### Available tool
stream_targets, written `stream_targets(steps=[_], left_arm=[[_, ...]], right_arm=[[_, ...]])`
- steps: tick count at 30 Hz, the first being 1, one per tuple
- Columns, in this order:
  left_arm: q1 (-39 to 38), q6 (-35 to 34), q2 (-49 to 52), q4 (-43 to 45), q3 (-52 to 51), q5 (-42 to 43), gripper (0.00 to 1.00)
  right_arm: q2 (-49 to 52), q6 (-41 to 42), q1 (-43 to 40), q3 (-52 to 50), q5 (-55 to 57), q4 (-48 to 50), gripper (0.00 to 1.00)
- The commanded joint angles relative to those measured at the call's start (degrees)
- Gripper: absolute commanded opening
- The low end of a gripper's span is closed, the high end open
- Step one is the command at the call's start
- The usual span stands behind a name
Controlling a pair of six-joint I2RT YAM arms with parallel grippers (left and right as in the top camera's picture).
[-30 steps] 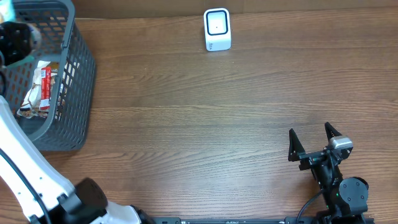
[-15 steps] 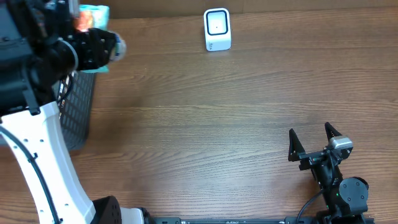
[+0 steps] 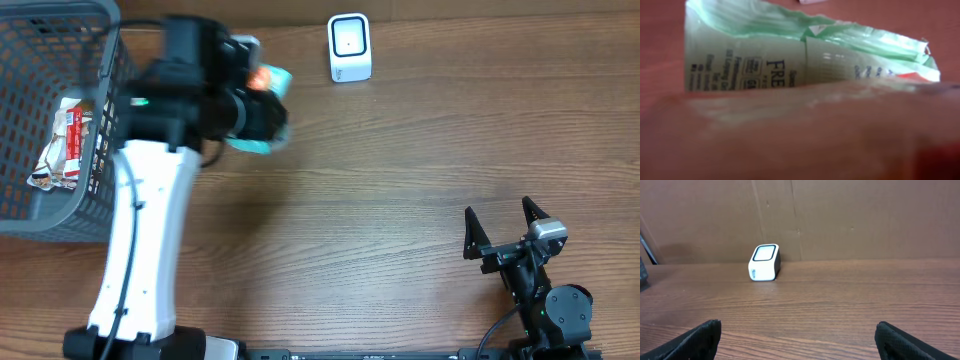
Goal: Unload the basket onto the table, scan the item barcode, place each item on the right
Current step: 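Lift the packet out and lower it onto the table centre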
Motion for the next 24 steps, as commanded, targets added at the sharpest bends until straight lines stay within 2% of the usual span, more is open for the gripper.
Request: stream_targets(steps=[1, 6, 14, 20, 24], left_arm=[[-5.1, -6.4, -1.0, 4.6, -7.8, -1.9, 0.29], [-11.8, -10.7, -1.0, 15.0, -20.5, -2.5, 0.3], [-21.5, -14.7, 0.9, 30.5, -33.9, -11.8, 0.3], [-26.0, -16.6, 4.3, 36.9, -36.0, -16.9, 0.31], [-27.5, -18.3, 7.6, 38.7, -36.0, -16.8, 0.33]], right_arm=[[-0.6, -0.1, -0.2, -0.5, 0.6, 0.3, 1.0], [-0.6, -0.1, -0.2, -0.5, 0.6, 0.3, 1.0], [-0.6, -0.1, -0.2, -0.5, 0.6, 0.3, 1.0], [-0.6, -0.1, -0.2, -0.5, 0.6, 0.3, 1.0], [-0.6, -0.1, -0.2, -0.5, 0.6, 0.3, 1.0]])
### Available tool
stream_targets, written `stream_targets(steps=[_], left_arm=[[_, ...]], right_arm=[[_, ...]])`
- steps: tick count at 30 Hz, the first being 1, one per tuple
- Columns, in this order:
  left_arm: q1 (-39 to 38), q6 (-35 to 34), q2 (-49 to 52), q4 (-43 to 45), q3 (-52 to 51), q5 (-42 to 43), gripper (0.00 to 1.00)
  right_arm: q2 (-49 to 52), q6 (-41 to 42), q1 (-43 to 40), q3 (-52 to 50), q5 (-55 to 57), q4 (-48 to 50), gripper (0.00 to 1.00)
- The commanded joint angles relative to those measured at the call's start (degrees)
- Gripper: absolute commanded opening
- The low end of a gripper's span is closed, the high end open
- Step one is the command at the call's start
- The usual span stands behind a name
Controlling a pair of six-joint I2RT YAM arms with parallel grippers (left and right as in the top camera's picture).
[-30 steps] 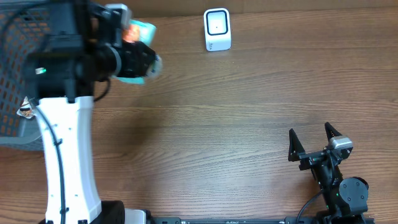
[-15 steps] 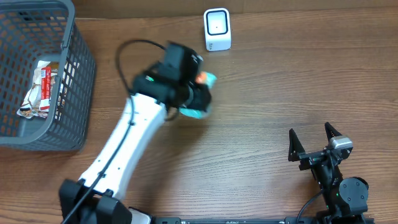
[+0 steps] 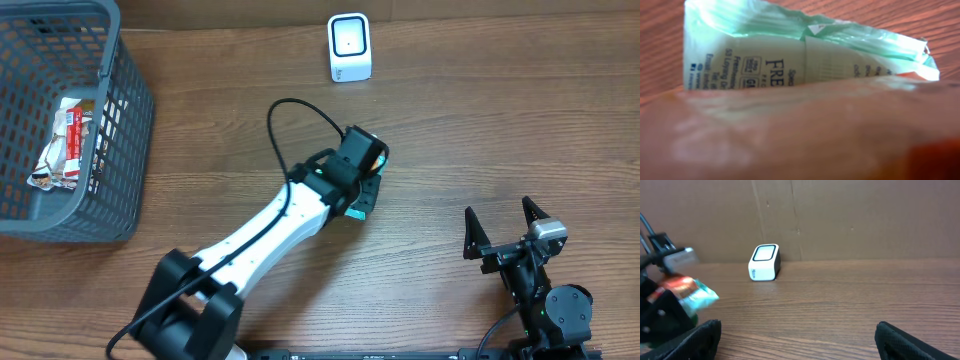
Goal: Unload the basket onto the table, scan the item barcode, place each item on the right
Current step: 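Lift the packet out and lower it onto the table centre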
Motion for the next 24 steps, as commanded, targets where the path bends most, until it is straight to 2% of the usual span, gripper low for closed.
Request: stream_targets(steps=[1, 5, 7, 11, 14, 17, 24], left_arm=[[-1.2, -2.6, 2.9, 1.7, -0.1, -2.7, 0.34], [-1.4, -3.9, 5.3, 2.8, -0.1, -2.6, 0.38], [-1.4, -4.1, 6.2, 3.1, -0.1, -1.6, 0.44], [-1.4, -4.0, 6.8, 3.6, -0.1, 1.5, 0.71], [-1.4, -3.0, 6.8, 3.7, 0.0, 2.3, 0.8], [-1.4, -3.0, 6.7, 3.3, 0.6, 2.3, 0.98], [-1.1, -3.0, 5.0, -1.8, 5.1, 2.2, 1.0]], right_arm=[[-0.6, 0.0, -0.2, -0.6, 0.6, 0.4, 1.0], [-0.6, -0.1, -0.2, -0.6, 0.6, 0.4, 1.0], [-0.6, 0.0, -0.2, -0.6, 0.6, 0.4, 1.0], [-0.6, 0.0, -0.2, -0.6, 0.6, 0.4, 1.0], [-0.6, -0.1, -0.2, -0.6, 0.6, 0.4, 1.0], [-0.6, -0.1, -0.2, -0.6, 0.6, 0.4, 1.0], [-0.6, 0.0, -0.2, -0.6, 0.6, 0.4, 1.0]])
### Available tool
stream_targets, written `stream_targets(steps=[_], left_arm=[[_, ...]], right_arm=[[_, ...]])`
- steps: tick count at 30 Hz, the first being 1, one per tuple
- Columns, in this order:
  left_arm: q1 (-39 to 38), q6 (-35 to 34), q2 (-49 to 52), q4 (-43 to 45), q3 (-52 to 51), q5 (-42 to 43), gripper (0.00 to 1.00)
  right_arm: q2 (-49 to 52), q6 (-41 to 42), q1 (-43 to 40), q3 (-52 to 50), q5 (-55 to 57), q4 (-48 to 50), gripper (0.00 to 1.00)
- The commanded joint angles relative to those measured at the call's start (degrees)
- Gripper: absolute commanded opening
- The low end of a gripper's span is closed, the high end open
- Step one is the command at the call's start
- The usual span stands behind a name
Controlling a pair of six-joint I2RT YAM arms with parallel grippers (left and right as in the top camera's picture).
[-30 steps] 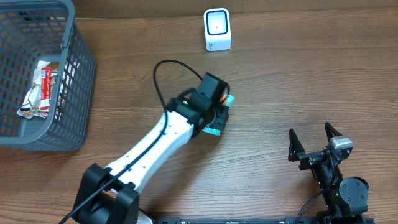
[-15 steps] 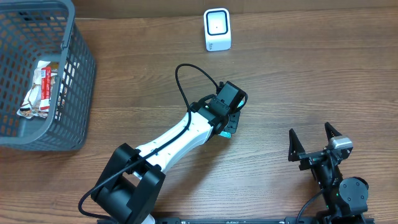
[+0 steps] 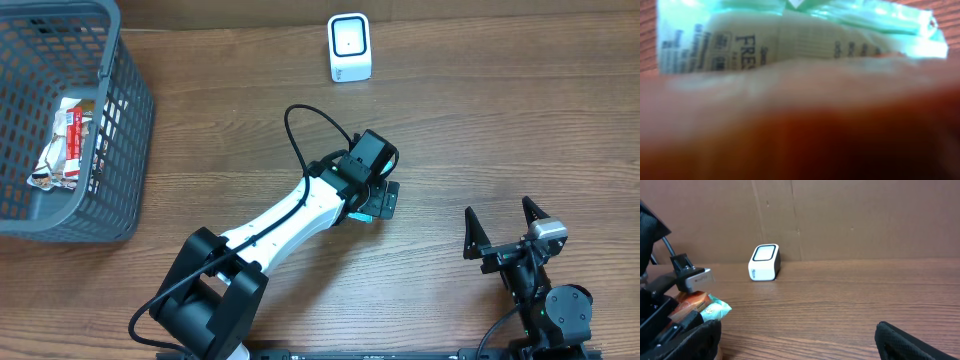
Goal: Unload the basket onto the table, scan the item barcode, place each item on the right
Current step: 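Lift the packet out and lower it onto the table centre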
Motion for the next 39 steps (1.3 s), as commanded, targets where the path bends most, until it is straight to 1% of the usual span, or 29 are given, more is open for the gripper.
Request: stream_targets(steps=[1, 6, 13, 18, 22, 26, 39], left_arm=[[0.2, 0.5, -1.3, -2.0, 4.2, 0.7, 1.0], [0.2, 1.2, -4.7, -6.2, 8.4, 0.7, 1.0], [1.1, 2.9, -8.0, -8.5, 9.4, -0.2, 1.0], [4.5, 2.9, -10.3, -9.7, 9.4, 1.0, 1.0], [7.0, 3.3, -10.6, -10.5, 9.4, 4.6, 1.0], [9.0, 5.0, -10.6, -10.6, 9.4, 8.3, 1.0], [18.3, 5.0, -10.6, -13.2, 9.4, 8.6, 1.0]], right_arm=[[-0.6, -0.1, -0.2, -0.6, 0.6, 0.3, 1.0], [-0.6, -0.1, -0.2, -0.6, 0.6, 0.3, 1.0], [-0.6, -0.1, -0.2, -0.6, 0.6, 0.3, 1.0], [-0.6, -0.1, -0.2, -0.6, 0.6, 0.3, 1.0], [-0.6, -0.1, -0.2, -0.6, 0.6, 0.3, 1.0], [-0.6, -0.1, -0.2, -0.6, 0.6, 0.4, 1.0], [-0.6, -0.1, -0.2, -0.6, 0.6, 0.4, 1.0]])
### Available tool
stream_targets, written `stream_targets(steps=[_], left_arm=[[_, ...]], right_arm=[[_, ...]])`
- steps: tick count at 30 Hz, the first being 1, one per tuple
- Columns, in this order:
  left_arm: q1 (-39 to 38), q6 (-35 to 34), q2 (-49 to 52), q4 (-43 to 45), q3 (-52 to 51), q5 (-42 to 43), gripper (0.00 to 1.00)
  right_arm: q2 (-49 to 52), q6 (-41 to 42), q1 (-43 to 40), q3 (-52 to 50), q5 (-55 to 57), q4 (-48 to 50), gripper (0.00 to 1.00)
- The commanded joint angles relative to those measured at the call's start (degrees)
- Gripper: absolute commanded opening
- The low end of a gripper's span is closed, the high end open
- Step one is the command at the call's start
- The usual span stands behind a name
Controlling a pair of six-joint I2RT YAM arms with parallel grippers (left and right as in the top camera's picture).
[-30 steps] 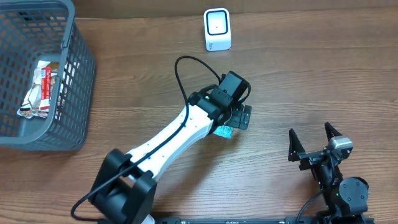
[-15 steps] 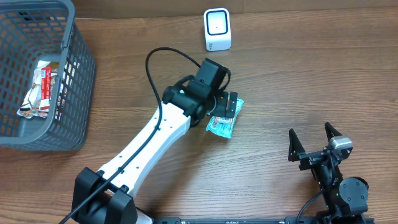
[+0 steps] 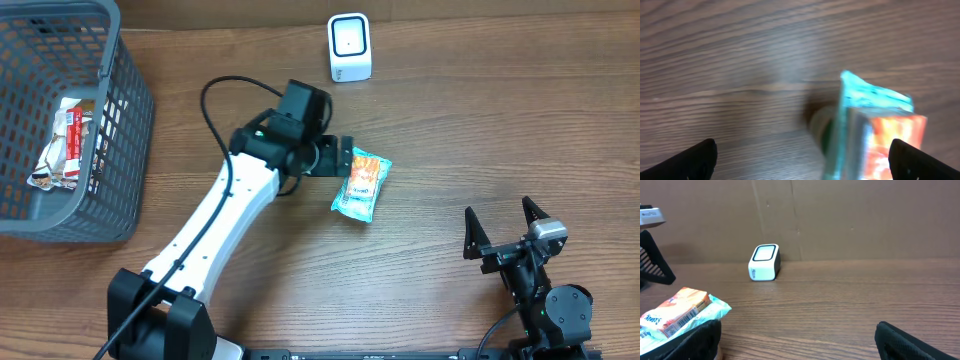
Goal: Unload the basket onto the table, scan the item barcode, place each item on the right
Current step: 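Lift the packet out and lower it onto the table centre, then open the left gripper and release the packet beside the scanner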
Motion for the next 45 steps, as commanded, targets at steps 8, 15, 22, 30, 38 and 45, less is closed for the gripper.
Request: stream_targets(steps=[8, 15, 22, 30, 38, 45], left_arm=[[5.5, 1.6, -1.0, -4.8, 0.6, -3.7, 0.58], [5.4, 1.5, 0.6, -3.5, -2.9, -4.2, 0.04], [5.4, 0.7, 6.4, 2.5, -7.5, 4.0, 0.04], [4.9, 0.7, 14.5, 6.7, -7.5, 13.4, 0.04], [4.7, 0.6, 16.3, 7.7, -7.5, 22.4, 0.04], [4.3, -1.1, 16.3, 6.9, -7.5, 26.1, 0.04]], right_arm=[[-0.6, 0.0, -0.2, -0.6, 0.6, 0.4, 1.0], [-0.6, 0.0, -0.2, -0.6, 0.6, 0.4, 1.0], [-0.6, 0.0, -0.2, -0.6, 0.6, 0.4, 1.0], [-0.6, 0.0, -0.2, -0.6, 0.6, 0.4, 1.0], [-0.6, 0.0, -0.2, -0.6, 0.6, 0.4, 1.0], [-0.6, -0.1, -0.2, -0.6, 0.6, 0.4, 1.0]])
